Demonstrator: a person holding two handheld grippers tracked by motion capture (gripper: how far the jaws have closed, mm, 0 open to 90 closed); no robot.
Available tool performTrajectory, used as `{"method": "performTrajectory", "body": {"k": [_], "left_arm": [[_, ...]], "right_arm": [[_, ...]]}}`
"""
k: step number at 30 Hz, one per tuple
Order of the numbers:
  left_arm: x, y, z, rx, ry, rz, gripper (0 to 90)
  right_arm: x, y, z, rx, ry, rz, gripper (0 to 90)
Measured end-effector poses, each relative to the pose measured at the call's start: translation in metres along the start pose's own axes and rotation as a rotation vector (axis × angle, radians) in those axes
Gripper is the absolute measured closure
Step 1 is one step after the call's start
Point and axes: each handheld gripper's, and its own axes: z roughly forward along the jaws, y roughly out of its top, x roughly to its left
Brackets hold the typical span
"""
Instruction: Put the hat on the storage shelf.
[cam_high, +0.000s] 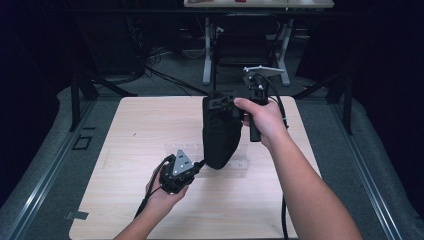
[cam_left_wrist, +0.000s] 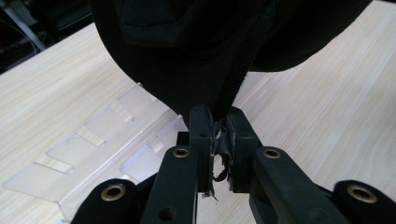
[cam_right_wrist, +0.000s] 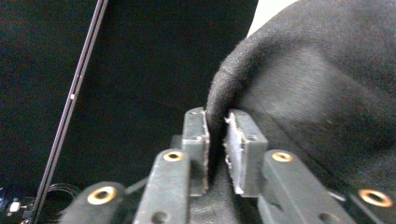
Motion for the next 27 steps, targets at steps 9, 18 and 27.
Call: {"method": "performTrajectory", "body": {"k": [9,18,27], "left_arm": [[0.000,0.000,-0.001,0.008,0.025,0.023,85.3],[0.003,-0.005,-0.001,0.011,0.033,0.037,85.6],[0.011,-0.023,0.004,0.046,0.019,-0.025,85.2]], "right_arm": [[0.002,-0.003,-0.012,-0.057,-0.011,-0.031,65.0],[0.000,-0.005,-0.025,-0.073,-0.044,-0.047,64.5],[-0.004,-0.011,-0.036,-0.106,-0.113,-0.089,64.2]]}}
